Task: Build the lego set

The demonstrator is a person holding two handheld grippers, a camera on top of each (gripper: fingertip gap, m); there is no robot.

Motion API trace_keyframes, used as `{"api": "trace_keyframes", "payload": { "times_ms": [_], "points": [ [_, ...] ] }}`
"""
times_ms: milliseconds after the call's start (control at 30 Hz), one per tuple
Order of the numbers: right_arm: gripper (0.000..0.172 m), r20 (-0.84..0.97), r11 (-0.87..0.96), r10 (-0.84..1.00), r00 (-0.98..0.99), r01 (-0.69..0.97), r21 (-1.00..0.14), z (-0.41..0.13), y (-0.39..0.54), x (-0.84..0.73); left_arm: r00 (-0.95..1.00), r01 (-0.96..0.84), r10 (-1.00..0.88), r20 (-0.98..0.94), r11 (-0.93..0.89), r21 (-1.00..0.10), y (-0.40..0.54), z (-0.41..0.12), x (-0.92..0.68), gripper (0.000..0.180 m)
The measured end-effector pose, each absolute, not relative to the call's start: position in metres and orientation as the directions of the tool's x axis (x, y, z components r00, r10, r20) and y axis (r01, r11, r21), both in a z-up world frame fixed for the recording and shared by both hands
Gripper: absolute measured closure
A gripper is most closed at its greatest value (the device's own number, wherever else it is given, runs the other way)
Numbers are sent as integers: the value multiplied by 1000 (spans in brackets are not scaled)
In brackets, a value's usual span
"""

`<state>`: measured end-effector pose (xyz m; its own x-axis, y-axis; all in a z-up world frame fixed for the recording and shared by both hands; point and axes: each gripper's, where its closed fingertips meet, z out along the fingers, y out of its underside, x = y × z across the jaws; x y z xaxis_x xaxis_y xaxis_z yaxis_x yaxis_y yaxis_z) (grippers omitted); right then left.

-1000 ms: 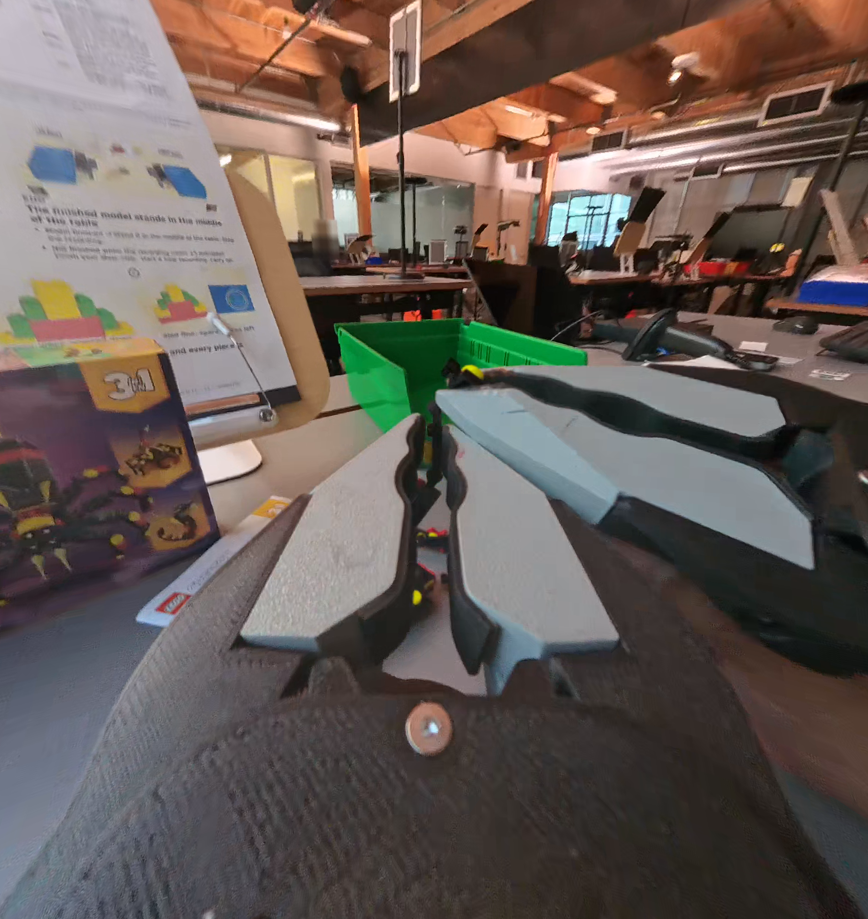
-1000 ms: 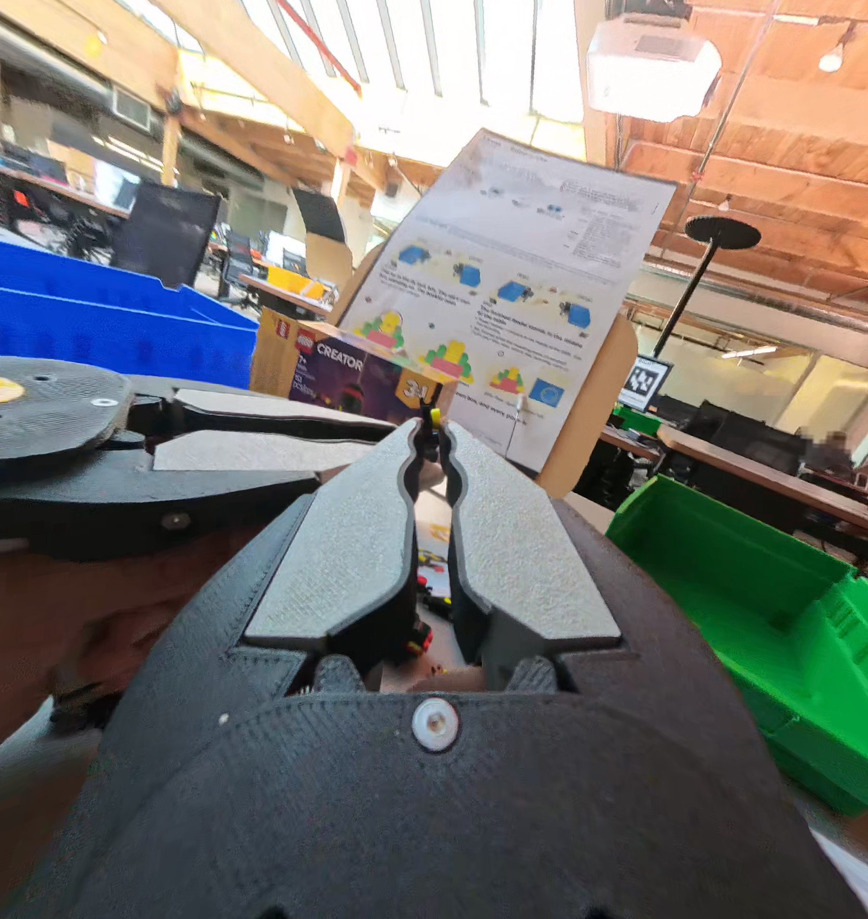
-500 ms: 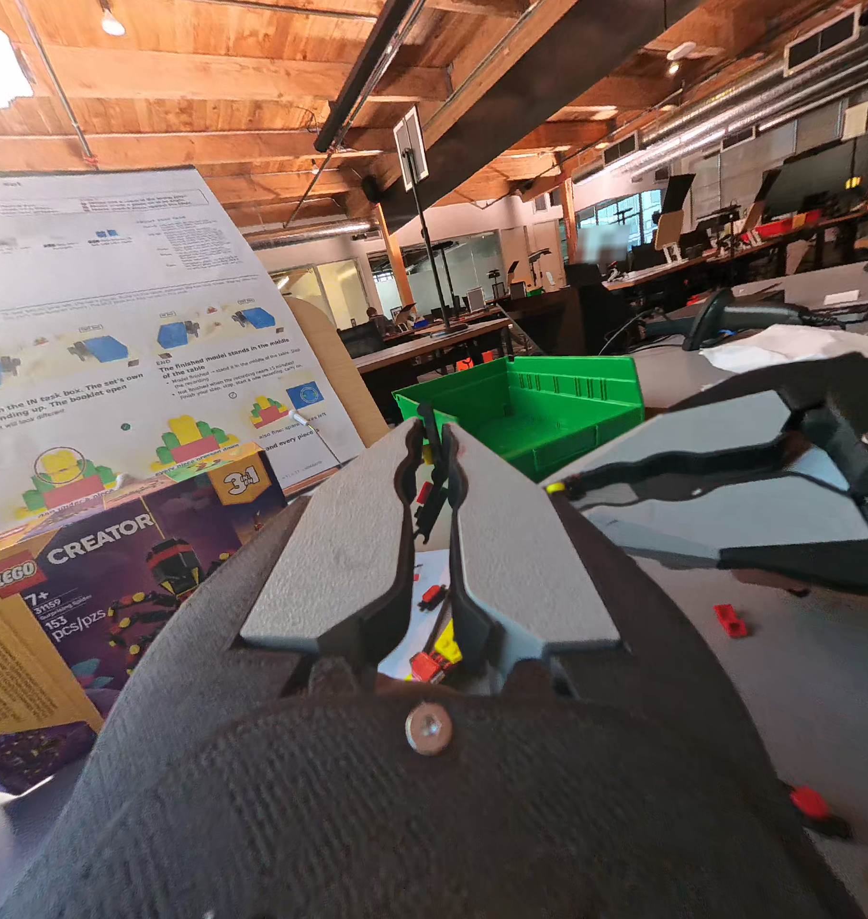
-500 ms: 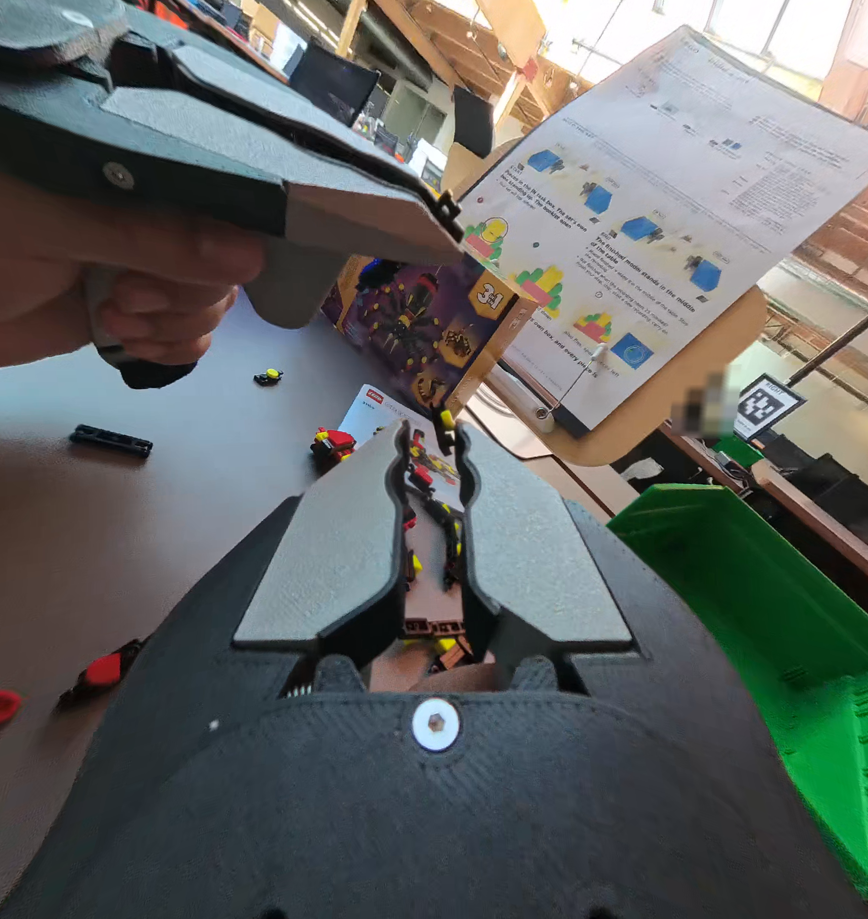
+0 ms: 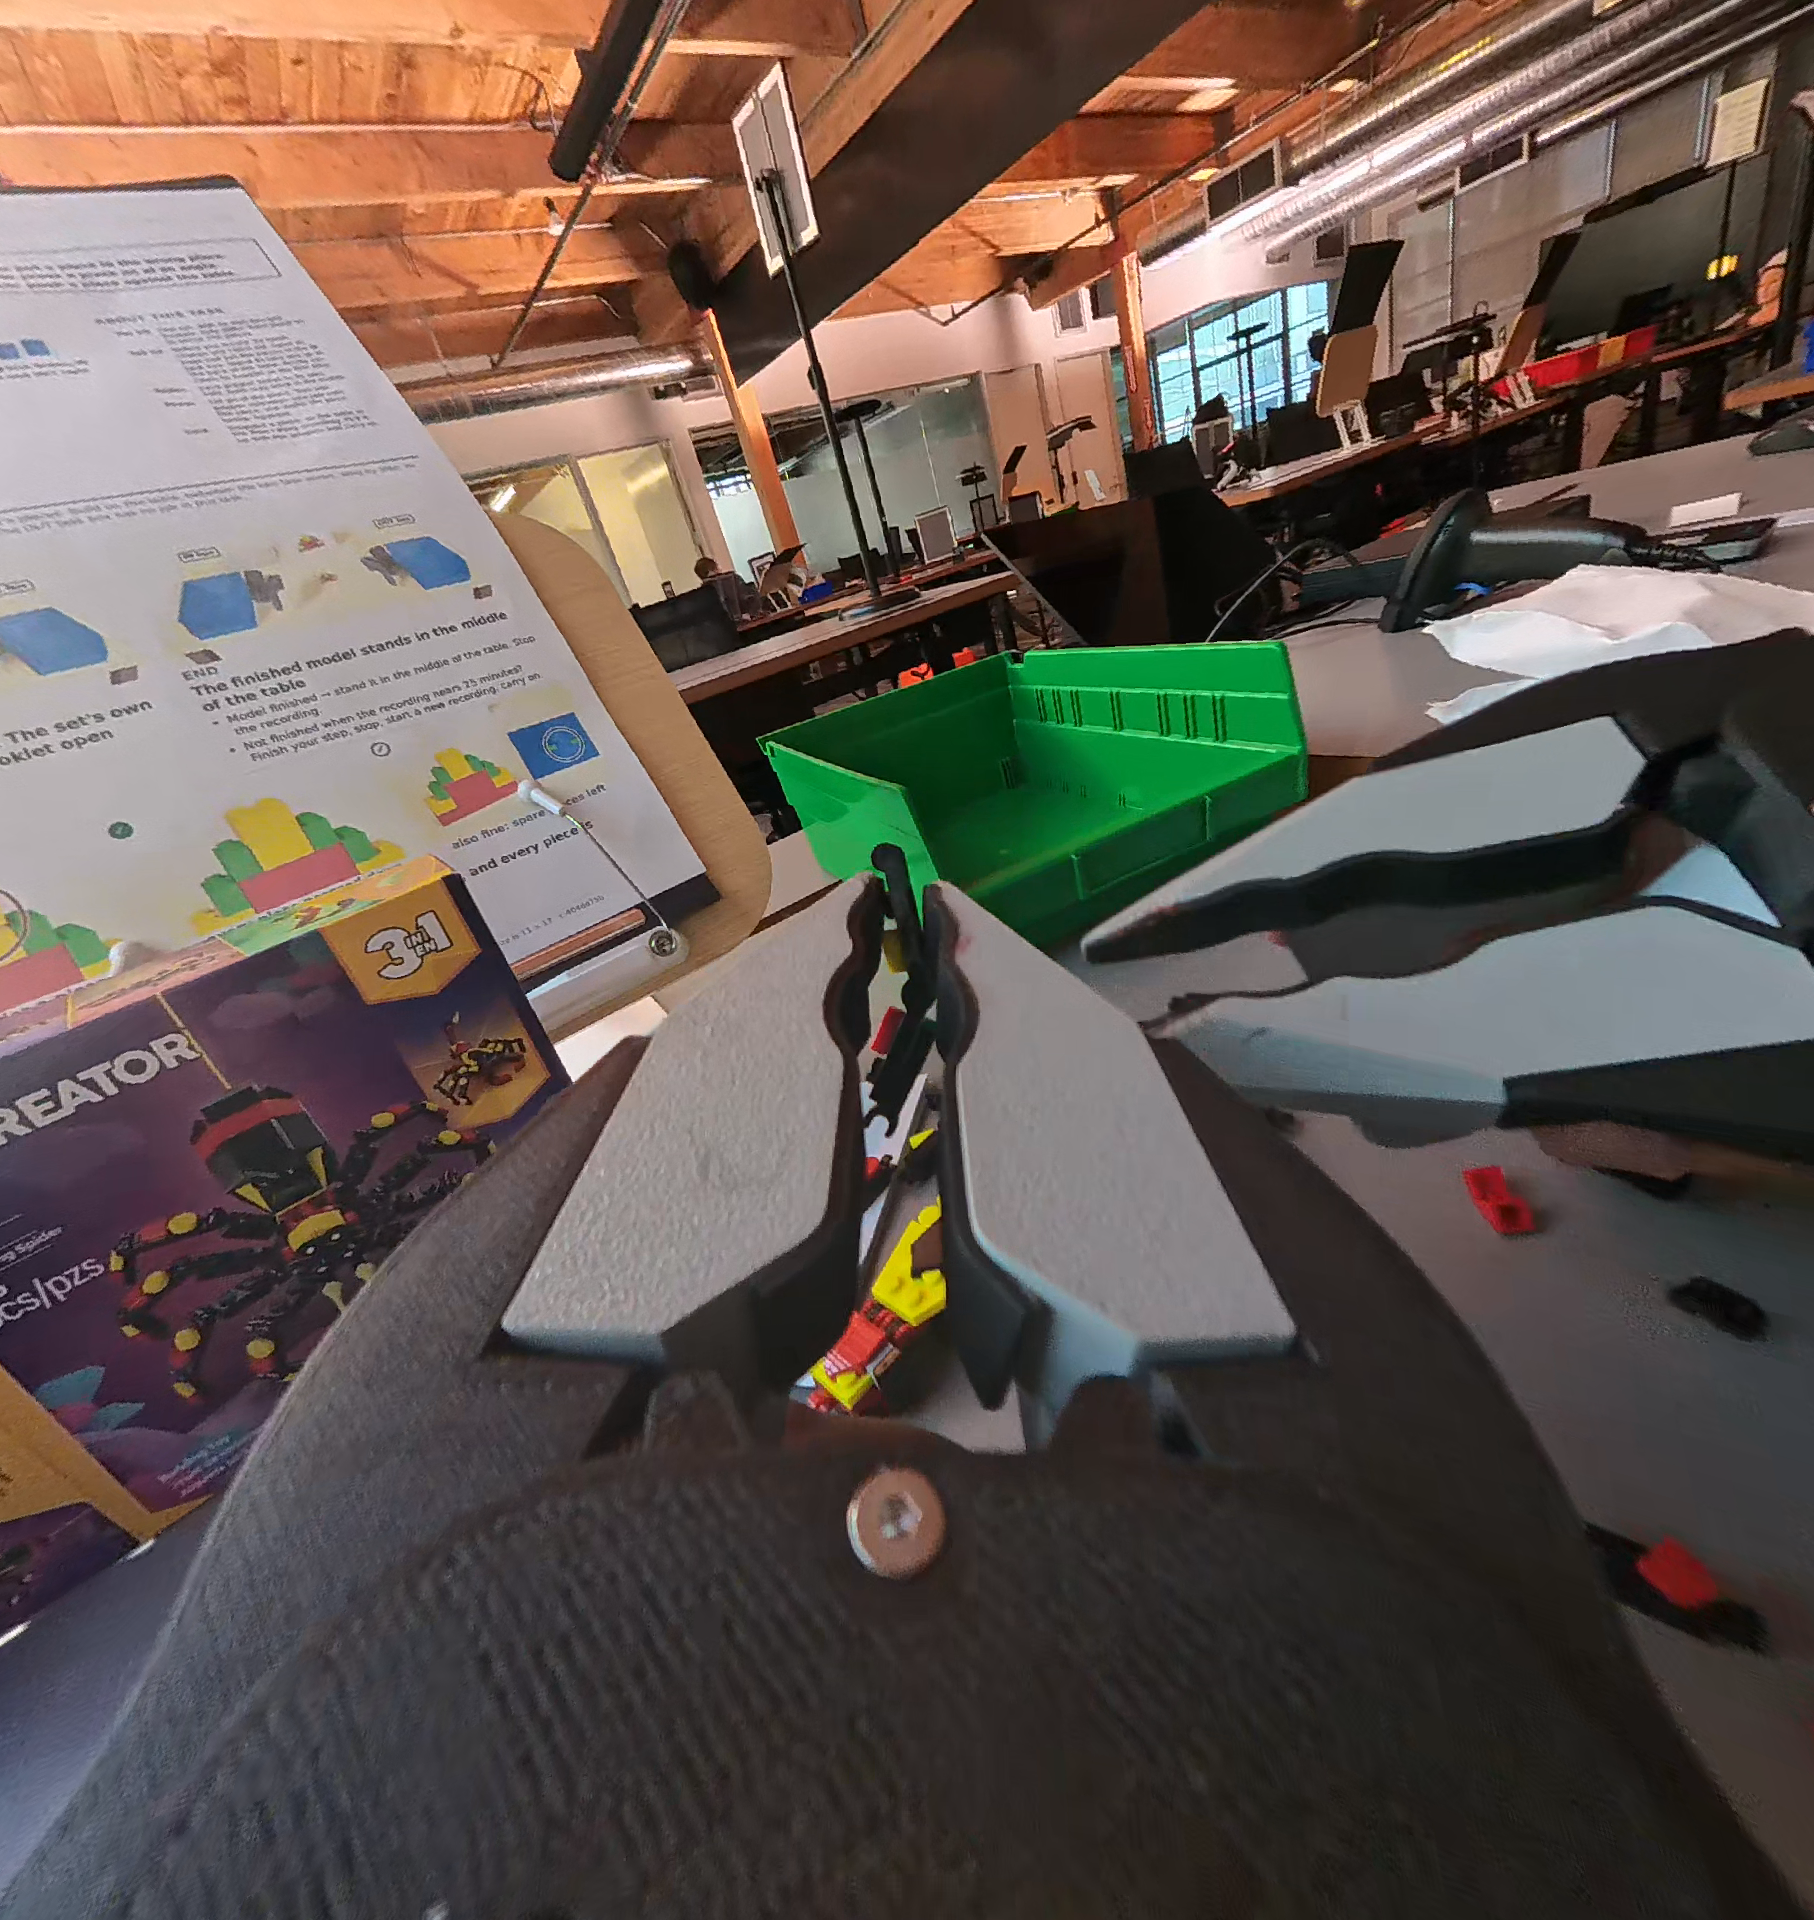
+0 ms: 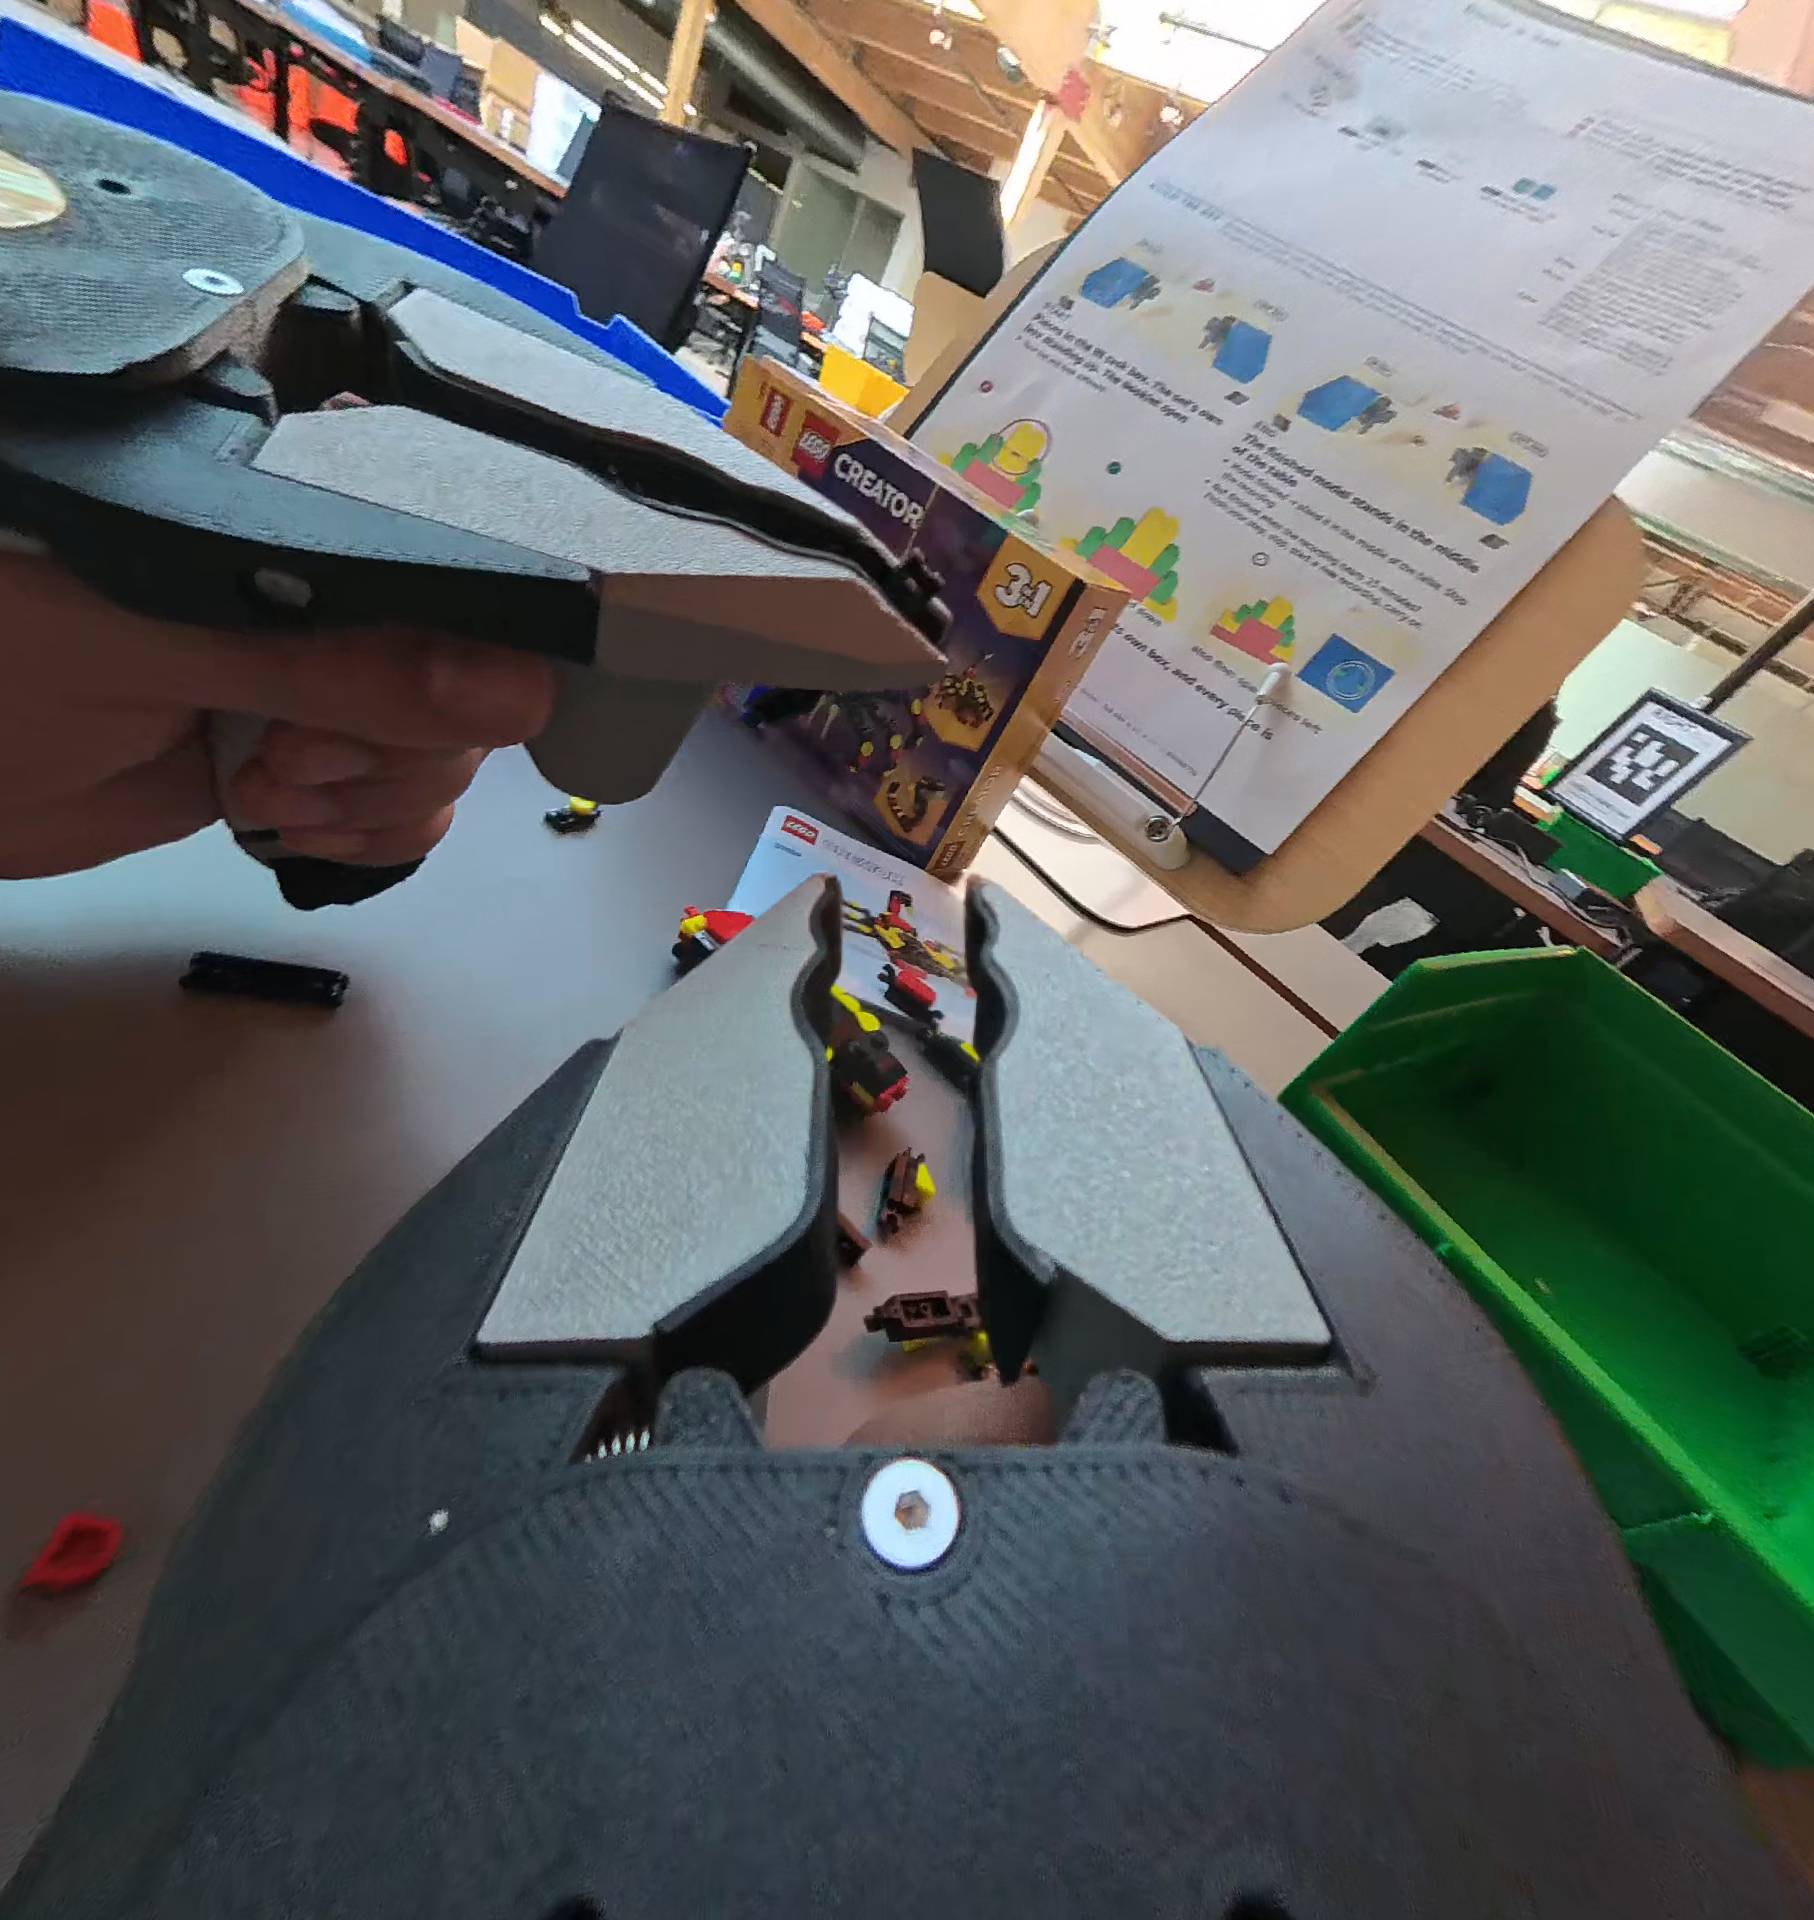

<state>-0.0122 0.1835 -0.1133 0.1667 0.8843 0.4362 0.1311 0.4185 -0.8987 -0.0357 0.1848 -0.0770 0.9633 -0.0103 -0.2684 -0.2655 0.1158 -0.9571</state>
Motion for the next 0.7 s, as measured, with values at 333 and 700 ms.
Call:
{"api": "trace_keyframes", "payload": {
  "times_ms": [333,700],
  "points": [
    [151,469,450,847,251,130,-883,-106,192,-10,960,-254,-85,-265,128,-959,185,-79,-21,176],
    [151,478,457,838,263,141,-878,-107,194,-10,927,-341,-128,-352,101,-935,188,-91,-6,176]
  ]
}}
